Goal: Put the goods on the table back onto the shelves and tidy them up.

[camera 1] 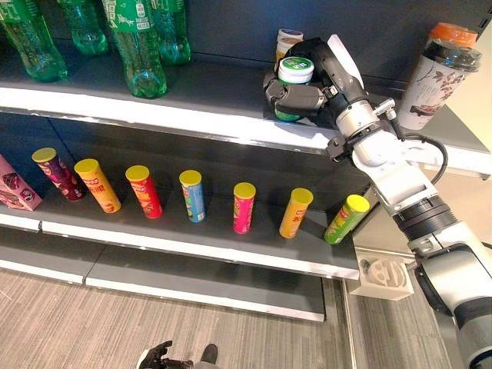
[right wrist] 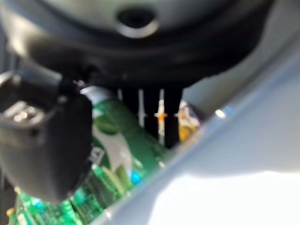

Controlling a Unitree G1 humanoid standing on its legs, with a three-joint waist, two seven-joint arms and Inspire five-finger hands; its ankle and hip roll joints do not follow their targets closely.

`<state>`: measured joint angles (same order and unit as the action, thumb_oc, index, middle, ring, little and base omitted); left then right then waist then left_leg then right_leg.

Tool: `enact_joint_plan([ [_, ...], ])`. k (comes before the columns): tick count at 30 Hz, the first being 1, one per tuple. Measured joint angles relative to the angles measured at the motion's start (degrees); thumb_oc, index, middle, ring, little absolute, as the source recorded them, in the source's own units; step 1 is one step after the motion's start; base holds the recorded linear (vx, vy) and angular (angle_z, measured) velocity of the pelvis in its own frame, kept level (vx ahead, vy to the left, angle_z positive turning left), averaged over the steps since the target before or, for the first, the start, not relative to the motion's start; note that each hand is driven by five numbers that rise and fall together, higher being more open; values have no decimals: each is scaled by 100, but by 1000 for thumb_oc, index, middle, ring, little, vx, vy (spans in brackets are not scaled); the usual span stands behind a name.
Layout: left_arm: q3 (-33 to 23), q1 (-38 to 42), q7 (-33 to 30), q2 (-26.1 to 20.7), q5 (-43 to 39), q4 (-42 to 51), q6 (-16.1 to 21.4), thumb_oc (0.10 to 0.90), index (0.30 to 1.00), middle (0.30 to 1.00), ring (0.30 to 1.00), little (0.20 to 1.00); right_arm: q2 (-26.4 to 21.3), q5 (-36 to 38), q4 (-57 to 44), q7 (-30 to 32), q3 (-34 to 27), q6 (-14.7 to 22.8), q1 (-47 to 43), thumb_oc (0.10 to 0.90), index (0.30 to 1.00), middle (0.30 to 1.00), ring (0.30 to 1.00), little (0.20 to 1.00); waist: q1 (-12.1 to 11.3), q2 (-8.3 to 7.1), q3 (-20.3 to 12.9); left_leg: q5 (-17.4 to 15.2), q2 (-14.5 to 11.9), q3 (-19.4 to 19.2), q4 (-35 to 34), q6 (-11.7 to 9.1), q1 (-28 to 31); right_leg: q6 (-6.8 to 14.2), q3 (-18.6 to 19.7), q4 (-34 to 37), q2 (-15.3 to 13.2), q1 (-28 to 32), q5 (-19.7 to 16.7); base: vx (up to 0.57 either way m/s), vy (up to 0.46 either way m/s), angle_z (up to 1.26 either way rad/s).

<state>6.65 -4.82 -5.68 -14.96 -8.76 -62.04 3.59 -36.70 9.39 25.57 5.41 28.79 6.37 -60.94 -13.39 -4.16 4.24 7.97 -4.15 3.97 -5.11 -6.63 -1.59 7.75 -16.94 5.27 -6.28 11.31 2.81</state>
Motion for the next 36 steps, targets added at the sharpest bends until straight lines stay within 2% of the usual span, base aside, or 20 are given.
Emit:
enact_joint_plan([
  [6,6,-43,5,13,-5,14,0,800,900,900,900,900,1,-1,6,-4,57,0,0,400,300,300,300,300,-22,70,-41,0,0,4,0,0,-1,0,-4,0,2,1,0,0,0,0],
  [14,8,-96,2,13,-8,14,1,800,900,900,900,900,1,-6,38,-2,60,0,0,400,300,300,300,300,-48,73,-43,0,1,7,-1,0,-5,0,-6,0,2,1,0,0,0,0],
  [15,8,-95,2,13,-9,15,1,800,900,900,900,900,1,-7,43,2,60,0,0,511,467,467,467,467,-50,73,-43,0,1,9,-1,0,-6,0,-6,0,2,0,0,0,0,0],
  [16,8,-94,2,13,-9,15,1,800,900,900,900,900,1,-7,43,2,61,0,0,744,815,815,815,815,-49,72,-44,0,1,9,-1,0,-6,0,-6,0,2,1,0,0,0,0],
  [17,7,-93,2,13,-9,15,1,800,900,900,900,900,1,-8,44,5,60,0,0,800,900,900,900,900,-49,72,-44,0,1,9,-1,0,-7,0,-6,0,2,0,0,0,0,0],
  [36,8,-98,-3,13,-14,15,1,800,900,900,900,900,1,-67,98,5,87,-63,0,800,900,900,900,900,-43,71,-45,0,0,10,0,0,-21,0,-6,0,3,-11,0,0,0,0],
])
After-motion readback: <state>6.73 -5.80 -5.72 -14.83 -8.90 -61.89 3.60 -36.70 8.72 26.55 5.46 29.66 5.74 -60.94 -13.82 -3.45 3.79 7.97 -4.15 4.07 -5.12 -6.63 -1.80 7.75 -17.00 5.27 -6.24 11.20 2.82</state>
